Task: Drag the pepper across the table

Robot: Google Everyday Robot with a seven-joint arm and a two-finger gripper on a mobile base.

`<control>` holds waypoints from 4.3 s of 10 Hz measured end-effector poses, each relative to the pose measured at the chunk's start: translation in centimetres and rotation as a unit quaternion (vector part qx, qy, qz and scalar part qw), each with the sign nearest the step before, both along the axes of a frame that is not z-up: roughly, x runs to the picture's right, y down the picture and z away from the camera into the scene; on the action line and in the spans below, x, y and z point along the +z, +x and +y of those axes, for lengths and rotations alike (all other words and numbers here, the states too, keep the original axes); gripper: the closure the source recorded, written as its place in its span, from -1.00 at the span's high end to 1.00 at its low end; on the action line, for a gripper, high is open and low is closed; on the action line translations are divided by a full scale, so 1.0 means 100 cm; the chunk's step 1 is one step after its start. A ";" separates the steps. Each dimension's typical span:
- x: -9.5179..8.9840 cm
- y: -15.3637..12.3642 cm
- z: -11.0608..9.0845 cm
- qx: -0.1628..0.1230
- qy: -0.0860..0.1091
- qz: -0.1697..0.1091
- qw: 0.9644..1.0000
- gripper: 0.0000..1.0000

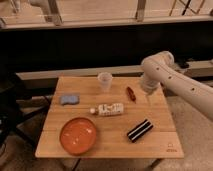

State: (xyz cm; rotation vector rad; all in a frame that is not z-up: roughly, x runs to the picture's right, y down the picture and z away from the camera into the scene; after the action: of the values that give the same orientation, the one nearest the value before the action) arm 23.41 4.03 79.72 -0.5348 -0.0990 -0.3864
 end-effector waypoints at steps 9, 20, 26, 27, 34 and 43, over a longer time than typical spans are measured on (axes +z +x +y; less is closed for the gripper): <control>0.035 0.003 -0.004 -0.041 -0.003 -0.033 0.999 0.60; 0.067 0.014 -0.009 -0.100 -0.007 -0.066 0.993 0.60; 0.079 0.014 -0.016 -0.133 -0.009 -0.086 0.987 0.60; 0.082 0.015 -0.015 -0.138 -0.010 -0.089 0.986 0.60; 0.095 0.016 -0.018 -0.189 -0.014 -0.115 0.975 0.60; 0.117 0.005 -0.010 -0.256 -0.030 -0.155 0.954 0.60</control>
State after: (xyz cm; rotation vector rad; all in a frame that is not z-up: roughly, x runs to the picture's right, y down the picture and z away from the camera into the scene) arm 23.87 3.08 91.45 -0.5532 -0.2783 -0.9770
